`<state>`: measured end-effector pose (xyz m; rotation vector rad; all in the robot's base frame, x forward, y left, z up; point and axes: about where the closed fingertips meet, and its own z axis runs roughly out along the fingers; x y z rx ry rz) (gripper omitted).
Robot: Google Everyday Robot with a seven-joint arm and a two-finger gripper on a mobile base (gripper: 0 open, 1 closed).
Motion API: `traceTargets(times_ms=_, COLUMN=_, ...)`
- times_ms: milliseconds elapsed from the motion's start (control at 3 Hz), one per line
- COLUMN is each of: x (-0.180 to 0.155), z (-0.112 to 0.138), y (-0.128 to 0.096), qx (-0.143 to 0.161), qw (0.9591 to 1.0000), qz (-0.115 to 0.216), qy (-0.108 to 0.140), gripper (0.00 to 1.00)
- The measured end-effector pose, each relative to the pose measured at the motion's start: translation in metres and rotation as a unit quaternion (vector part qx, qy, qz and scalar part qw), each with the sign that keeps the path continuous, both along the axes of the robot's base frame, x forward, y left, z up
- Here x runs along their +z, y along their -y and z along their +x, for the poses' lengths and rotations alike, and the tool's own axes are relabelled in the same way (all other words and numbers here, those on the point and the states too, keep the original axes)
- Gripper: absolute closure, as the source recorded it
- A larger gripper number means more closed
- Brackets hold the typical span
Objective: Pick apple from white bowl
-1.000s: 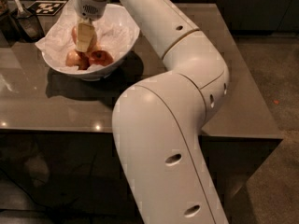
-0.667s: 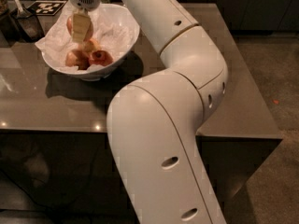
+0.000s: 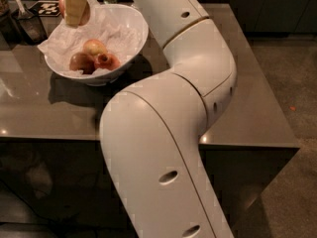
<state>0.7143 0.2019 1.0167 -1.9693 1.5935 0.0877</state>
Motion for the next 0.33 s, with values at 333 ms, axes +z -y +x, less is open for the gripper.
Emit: traceTargets(times_ms=333, x=0.0339, z=-0.0080, y=0.0010, qx=0.005, qw=0.9995, qz=0.022, qy=0.024, gripper=1.00)
